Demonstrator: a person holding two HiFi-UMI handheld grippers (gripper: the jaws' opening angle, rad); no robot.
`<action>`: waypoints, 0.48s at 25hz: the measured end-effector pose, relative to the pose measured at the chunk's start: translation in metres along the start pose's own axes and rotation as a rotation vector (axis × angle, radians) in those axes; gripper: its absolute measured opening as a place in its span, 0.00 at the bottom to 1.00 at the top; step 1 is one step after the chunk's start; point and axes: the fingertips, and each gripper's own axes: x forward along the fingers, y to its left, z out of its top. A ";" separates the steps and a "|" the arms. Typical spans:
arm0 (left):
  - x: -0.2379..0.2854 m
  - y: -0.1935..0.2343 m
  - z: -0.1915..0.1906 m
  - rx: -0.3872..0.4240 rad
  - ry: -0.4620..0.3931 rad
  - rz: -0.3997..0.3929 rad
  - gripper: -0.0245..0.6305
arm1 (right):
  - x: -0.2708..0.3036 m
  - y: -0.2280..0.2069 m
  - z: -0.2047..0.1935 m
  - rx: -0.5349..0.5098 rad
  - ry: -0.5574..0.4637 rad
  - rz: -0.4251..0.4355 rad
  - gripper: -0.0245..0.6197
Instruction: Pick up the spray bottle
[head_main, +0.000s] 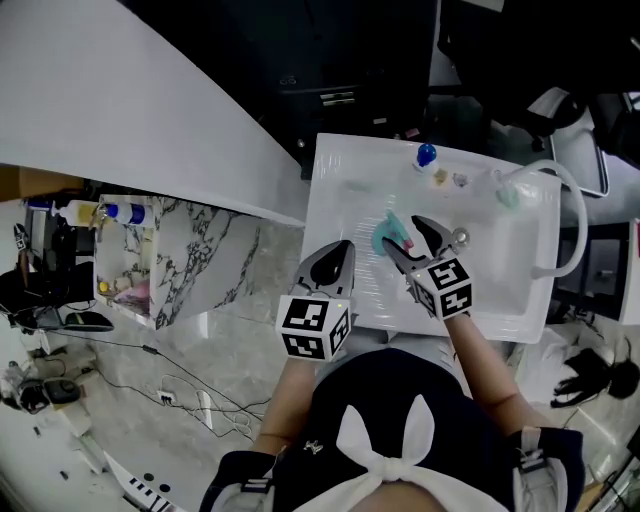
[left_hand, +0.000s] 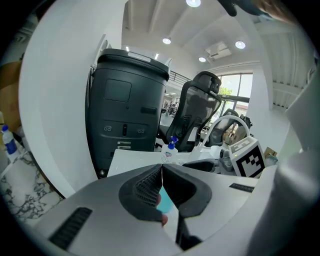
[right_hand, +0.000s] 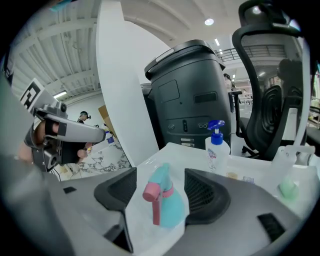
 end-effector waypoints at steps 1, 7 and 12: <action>0.001 0.001 0.000 0.003 0.002 -0.006 0.08 | 0.002 -0.001 -0.002 0.006 0.002 -0.005 0.47; 0.005 0.007 -0.003 0.018 0.015 -0.032 0.08 | 0.013 -0.004 -0.010 0.024 0.016 -0.024 0.47; 0.004 0.014 -0.005 0.022 0.020 -0.036 0.08 | 0.022 -0.004 -0.017 0.035 0.031 -0.038 0.47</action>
